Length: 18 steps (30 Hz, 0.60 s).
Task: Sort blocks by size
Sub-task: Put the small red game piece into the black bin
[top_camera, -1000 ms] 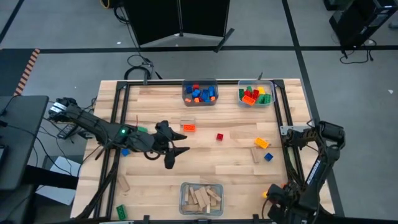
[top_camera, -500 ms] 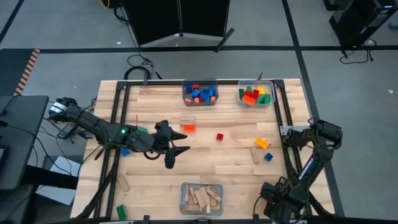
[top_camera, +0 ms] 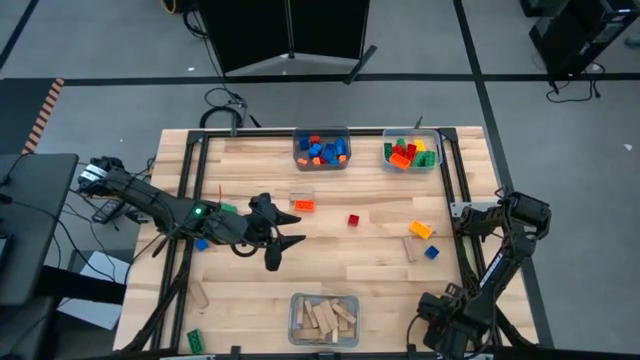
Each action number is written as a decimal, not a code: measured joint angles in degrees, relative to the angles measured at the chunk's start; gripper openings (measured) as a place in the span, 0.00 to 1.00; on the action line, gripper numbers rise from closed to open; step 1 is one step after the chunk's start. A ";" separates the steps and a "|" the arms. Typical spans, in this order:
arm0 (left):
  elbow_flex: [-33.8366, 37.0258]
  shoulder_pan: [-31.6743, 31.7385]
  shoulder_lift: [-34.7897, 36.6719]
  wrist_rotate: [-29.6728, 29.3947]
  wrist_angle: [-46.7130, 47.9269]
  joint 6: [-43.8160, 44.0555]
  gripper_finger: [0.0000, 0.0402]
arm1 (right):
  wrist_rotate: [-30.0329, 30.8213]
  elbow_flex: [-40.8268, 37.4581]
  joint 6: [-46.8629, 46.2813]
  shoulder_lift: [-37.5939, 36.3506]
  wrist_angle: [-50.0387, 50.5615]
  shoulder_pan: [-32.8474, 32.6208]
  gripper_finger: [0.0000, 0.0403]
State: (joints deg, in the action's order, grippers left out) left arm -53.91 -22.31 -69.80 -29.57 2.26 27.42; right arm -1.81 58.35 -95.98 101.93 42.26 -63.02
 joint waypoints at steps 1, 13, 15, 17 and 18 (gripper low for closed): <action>0.00 0.00 0.00 0.00 0.00 -0.02 0.62 | 0.39 0.00 -0.02 0.00 -0.16 0.00 0.46; 0.00 0.01 0.00 -0.03 0.20 -0.09 0.62 | 3.42 0.13 0.38 0.02 -1.52 0.89 0.60; 0.00 0.02 0.00 -0.04 0.20 -0.09 0.62 | 3.67 0.15 1.23 0.02 -1.74 1.29 0.65; 0.00 0.00 0.00 -0.04 0.20 -0.09 0.62 | 3.91 0.15 2.07 0.04 -1.94 1.68 0.69; 0.00 0.00 0.00 -0.04 0.20 -0.09 0.62 | 3.96 0.15 2.48 0.04 -2.00 1.86 0.70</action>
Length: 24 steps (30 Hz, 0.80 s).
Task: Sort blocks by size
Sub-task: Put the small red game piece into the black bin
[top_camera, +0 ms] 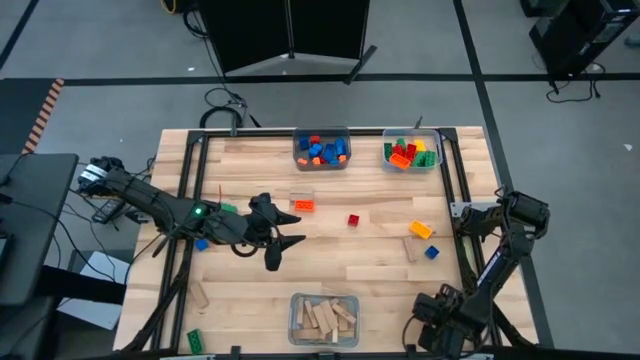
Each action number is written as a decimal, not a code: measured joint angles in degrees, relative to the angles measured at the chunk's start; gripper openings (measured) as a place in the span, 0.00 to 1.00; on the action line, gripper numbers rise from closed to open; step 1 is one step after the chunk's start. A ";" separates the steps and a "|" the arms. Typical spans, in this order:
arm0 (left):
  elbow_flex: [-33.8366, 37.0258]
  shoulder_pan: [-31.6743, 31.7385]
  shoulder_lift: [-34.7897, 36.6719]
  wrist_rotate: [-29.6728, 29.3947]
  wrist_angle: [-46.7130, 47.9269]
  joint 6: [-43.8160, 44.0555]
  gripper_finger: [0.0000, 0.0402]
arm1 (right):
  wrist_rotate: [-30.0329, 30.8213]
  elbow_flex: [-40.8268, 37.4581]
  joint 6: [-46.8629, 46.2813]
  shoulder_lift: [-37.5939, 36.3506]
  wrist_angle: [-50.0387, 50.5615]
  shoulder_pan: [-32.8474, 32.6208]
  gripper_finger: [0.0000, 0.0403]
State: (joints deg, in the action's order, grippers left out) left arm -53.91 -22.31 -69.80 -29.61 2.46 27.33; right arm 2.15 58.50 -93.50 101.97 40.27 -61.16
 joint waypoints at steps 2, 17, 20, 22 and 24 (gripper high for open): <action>0.00 0.00 0.00 0.00 0.00 0.12 0.62 | 0.00 0.02 0.78 0.00 0.00 0.12 0.71; 0.02 0.02 0.02 -2.89 0.42 0.11 0.62 | -1.42 0.00 3.81 0.03 2.35 0.19 0.37; 0.02 0.17 0.04 -2.97 0.42 0.26 0.62 | -2.03 -0.07 2.59 -0.57 1.82 0.22 0.37; 0.02 0.32 0.06 -2.97 0.50 0.31 0.62 | -2.14 0.96 1.73 -1.42 2.29 0.21 0.37; 0.02 0.85 0.06 -2.96 0.71 0.42 0.62 | -2.20 2.14 0.29 -3.61 3.44 0.21 0.37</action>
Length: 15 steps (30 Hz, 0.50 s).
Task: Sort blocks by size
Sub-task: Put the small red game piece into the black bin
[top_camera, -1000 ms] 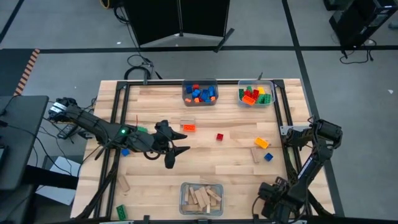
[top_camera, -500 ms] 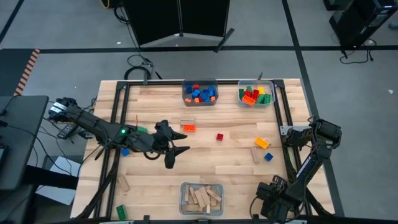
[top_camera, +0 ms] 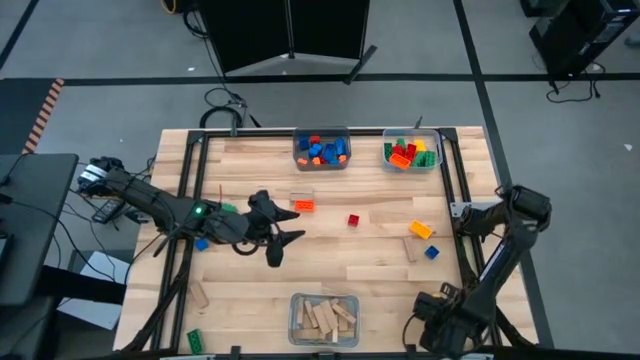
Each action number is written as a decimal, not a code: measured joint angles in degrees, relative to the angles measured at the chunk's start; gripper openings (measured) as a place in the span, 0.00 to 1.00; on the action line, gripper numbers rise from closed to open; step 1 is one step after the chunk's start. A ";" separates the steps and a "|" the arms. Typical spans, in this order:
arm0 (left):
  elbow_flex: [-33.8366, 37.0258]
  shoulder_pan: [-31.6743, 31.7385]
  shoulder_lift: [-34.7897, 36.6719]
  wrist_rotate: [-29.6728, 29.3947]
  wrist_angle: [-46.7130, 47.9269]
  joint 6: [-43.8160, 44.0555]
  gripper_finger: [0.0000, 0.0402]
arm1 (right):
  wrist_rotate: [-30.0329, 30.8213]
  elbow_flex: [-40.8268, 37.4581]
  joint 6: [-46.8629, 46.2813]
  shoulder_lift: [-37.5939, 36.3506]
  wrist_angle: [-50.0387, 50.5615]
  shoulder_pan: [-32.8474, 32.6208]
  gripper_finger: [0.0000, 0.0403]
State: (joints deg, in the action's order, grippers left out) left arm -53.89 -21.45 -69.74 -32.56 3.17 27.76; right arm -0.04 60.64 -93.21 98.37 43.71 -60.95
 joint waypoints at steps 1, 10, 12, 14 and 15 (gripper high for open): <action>0.00 0.31 0.01 -0.01 0.00 0.84 0.62 | 0.21 0.39 -0.71 -1.09 0.79 0.00 0.37; 0.02 4.09 0.52 4.17 0.60 8.52 0.62 | 7.96 2.40 -0.05 -13.40 12.76 8.82 0.37; 0.02 5.13 0.55 4.31 1.85 7.02 0.62 | 9.01 3.02 3.14 -16.30 15.43 13.56 0.37; 0.02 6.34 0.54 5.36 3.80 4.38 0.62 | 9.46 3.13 7.62 -18.61 16.20 19.54 0.37; 0.02 6.94 0.55 6.39 4.67 2.94 0.62 | 9.47 3.12 9.93 -19.54 15.89 22.79 0.37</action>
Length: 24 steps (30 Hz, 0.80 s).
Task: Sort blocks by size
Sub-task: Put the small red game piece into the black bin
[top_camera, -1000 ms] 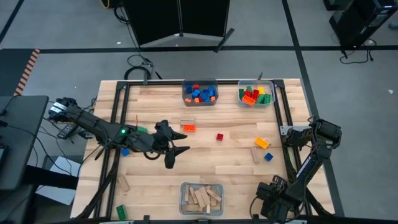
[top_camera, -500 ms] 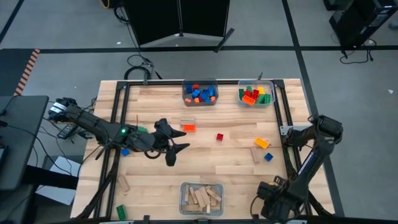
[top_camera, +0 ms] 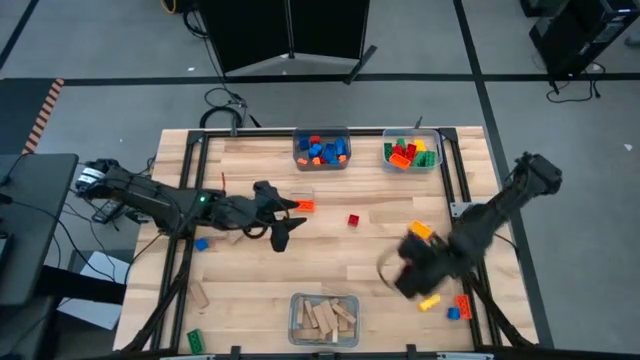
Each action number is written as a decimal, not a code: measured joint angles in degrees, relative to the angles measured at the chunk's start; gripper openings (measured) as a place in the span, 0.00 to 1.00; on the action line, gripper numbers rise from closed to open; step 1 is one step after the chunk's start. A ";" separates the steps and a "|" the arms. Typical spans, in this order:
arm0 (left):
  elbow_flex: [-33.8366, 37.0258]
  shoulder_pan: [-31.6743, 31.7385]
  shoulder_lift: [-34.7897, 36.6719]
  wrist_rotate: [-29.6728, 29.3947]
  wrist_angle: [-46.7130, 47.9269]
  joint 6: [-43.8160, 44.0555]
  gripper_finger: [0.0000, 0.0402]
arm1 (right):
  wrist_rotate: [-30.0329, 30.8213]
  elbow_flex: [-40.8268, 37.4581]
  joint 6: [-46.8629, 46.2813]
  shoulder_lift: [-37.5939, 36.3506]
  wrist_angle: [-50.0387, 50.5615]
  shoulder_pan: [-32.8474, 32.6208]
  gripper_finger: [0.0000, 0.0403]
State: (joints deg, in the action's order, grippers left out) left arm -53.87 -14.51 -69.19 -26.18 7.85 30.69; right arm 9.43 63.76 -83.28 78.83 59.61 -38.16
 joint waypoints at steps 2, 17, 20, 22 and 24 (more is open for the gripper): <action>0.00 1.44 0.43 3.29 2.00 -2.61 0.62 | 0.00 0.01 5.39 -1.57 -1.83 6.87 0.37; 0.01 14.22 17.54 -4.34 21.47 -24.81 0.62 | -4.98 13.29 39.36 11.28 -14.41 46.65 0.37; 0.09 16.02 20.13 -4.74 22.22 -28.70 0.62 | -5.03 20.37 44.05 17.61 -14.40 50.43 0.37; 0.09 17.06 21.04 -4.76 24.21 -30.51 0.62 | -5.10 25.63 46.88 21.87 -14.75 52.71 0.37; 0.09 18.05 21.61 -4.59 25.84 -30.79 0.62 | -5.20 30.87 49.14 26.44 -14.17 54.80 0.37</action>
State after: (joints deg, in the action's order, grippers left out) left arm -53.78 3.54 -47.58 -30.77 33.69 -0.10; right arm 4.23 94.63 -34.14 105.27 45.43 16.64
